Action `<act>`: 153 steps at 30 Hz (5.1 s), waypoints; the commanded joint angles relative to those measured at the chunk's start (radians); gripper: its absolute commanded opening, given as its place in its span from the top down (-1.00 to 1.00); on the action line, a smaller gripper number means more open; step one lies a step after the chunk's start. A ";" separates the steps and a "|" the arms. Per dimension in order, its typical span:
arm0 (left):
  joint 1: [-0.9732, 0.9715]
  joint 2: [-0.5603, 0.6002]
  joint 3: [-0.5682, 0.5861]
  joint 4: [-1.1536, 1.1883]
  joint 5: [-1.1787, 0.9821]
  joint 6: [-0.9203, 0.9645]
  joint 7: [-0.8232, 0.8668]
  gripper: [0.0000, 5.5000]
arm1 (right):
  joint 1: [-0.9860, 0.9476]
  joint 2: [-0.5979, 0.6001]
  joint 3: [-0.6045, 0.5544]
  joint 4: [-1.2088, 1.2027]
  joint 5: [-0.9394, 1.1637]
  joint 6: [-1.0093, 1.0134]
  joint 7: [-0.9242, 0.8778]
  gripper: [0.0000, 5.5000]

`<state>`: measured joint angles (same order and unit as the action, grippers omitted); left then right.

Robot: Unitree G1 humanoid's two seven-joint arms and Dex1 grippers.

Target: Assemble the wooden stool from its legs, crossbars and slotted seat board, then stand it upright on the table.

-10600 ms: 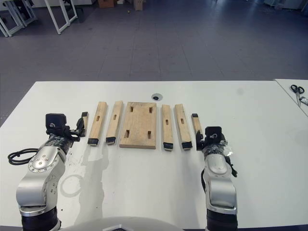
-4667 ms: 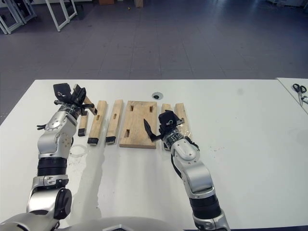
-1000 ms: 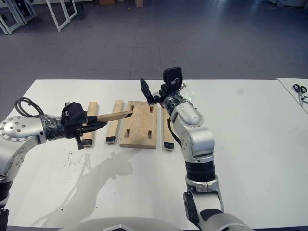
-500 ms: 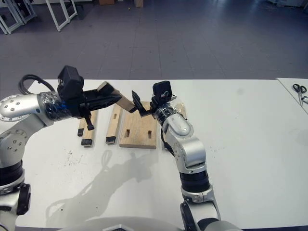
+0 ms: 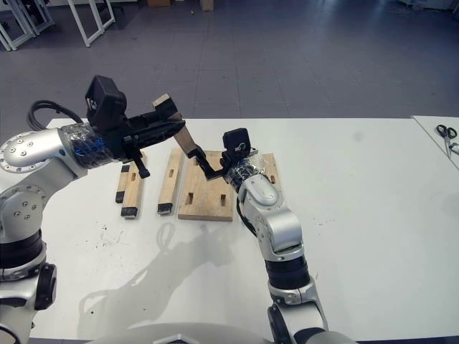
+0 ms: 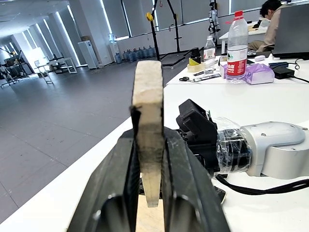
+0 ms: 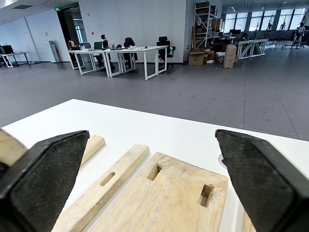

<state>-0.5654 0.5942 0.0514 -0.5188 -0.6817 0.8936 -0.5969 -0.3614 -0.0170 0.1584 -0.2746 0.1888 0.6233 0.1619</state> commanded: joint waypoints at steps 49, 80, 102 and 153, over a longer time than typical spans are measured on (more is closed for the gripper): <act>0.172 -0.376 0.169 0.626 0.480 -0.232 0.620 0.84 | 0.108 -0.004 -0.084 -0.017 -0.053 -0.028 -0.087 -0.76; 0.442 -0.447 0.076 0.372 0.438 -0.180 0.585 0.84 | 0.090 -0.016 -0.091 -0.009 -0.053 -0.029 -0.075 -0.76; 0.319 -0.458 0.078 0.183 0.483 0.156 0.656 0.84 | 0.093 -0.012 -0.087 -0.013 -0.053 -0.028 -0.078 -0.76; 0.891 -0.321 0.004 -0.394 0.568 -0.151 0.593 -0.17 | 0.182 0.005 -0.116 -0.103 -0.057 0.004 -0.108 -0.96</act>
<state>-0.0367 0.2466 0.1121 -0.7575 -0.1738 0.7654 0.0059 -0.2084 -0.0062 0.0563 -0.3251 0.1299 0.5937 0.0697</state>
